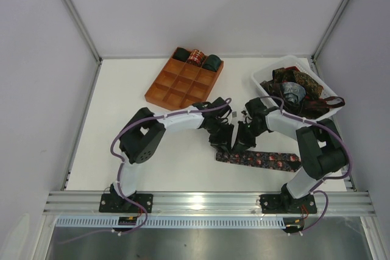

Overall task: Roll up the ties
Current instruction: Roll the tie

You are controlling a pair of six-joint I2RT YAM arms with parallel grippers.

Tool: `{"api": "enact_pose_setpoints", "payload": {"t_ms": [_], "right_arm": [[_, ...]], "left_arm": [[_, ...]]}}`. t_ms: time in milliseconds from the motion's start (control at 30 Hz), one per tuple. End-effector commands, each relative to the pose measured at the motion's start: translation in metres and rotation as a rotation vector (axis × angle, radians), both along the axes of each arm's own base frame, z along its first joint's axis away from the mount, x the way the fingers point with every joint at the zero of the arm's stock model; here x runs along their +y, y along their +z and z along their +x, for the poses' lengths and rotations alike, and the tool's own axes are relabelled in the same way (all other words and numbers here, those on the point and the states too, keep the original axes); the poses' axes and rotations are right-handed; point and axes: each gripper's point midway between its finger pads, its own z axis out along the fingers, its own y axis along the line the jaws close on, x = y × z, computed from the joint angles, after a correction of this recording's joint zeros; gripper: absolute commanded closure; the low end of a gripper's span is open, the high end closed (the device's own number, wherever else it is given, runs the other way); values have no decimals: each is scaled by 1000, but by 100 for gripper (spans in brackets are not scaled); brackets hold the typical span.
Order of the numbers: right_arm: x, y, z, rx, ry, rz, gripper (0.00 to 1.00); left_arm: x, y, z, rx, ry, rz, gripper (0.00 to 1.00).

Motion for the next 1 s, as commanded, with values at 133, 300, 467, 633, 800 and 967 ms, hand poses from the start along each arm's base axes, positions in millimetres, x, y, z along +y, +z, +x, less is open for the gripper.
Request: {"api": "enact_pose_setpoints", "payload": {"t_ms": [133, 300, 467, 633, 800, 967], "right_arm": [[-17, 15, 17, -50, -69, 3, 100], [-21, 29, 24, -47, -87, 73, 100], [-7, 41, 15, -20, -15, 188, 100], [4, 43, -3, 14, 45, 221, 100], [2, 24, -18, 69, 44, 185, 100], [-14, -1, -26, 93, 13, 81, 100]], "left_arm": [[4, -19, -16, -13, -54, -33, 50], [-1, -9, -23, -22, -64, -131, 45], [0, -3, -29, -28, -83, -181, 40], [-2, -2, -30, -28, -87, -200, 38], [-4, -2, -29, -29, -89, -204, 37], [-7, 1, -26, -33, -85, -215, 37]]}}
